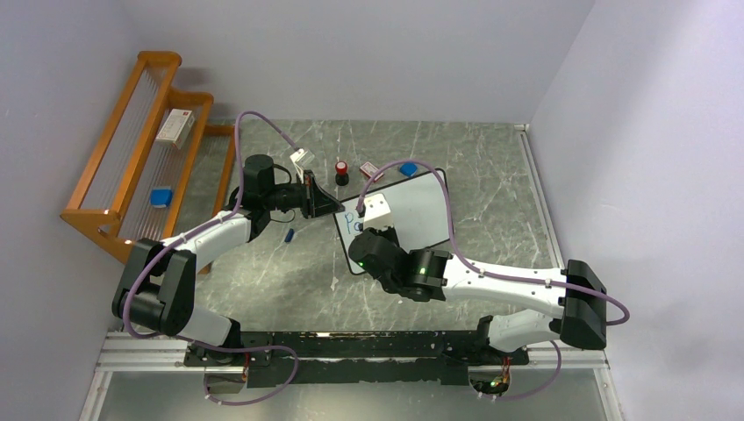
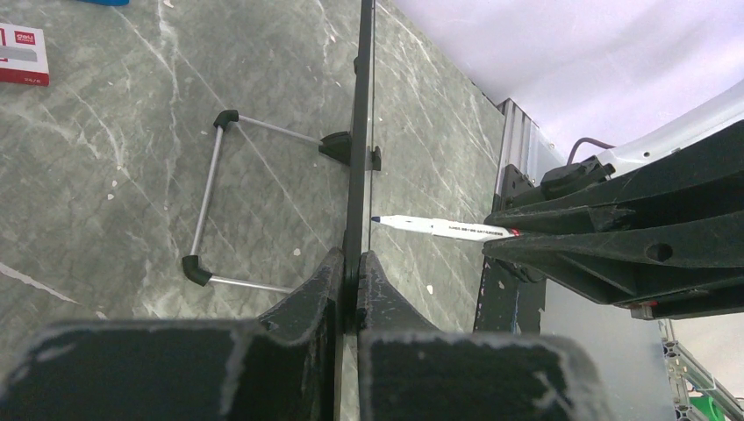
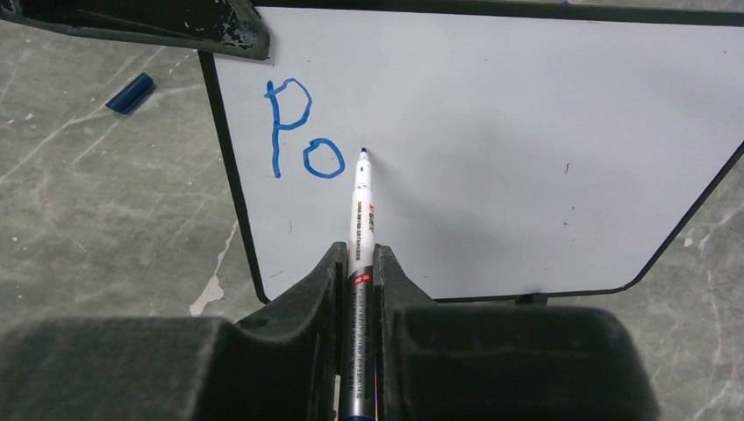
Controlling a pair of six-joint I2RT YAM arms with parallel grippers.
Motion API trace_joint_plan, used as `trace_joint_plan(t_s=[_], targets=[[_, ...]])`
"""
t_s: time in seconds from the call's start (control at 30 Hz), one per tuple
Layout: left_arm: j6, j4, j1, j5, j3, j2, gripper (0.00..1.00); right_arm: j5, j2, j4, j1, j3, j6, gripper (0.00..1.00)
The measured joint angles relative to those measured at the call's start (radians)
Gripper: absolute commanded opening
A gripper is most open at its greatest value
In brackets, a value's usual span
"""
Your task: Write a sentence on the whiteboard
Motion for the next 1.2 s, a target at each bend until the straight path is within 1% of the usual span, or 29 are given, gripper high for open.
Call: trace_joint_plan(t_s=[1.2], targets=[[0.000, 0.000, 0.000, -0.001, 0.002, 0.005, 0.05, 0.003, 0.014, 0.051, -0.015, -0.006, -0.013, 0.00]])
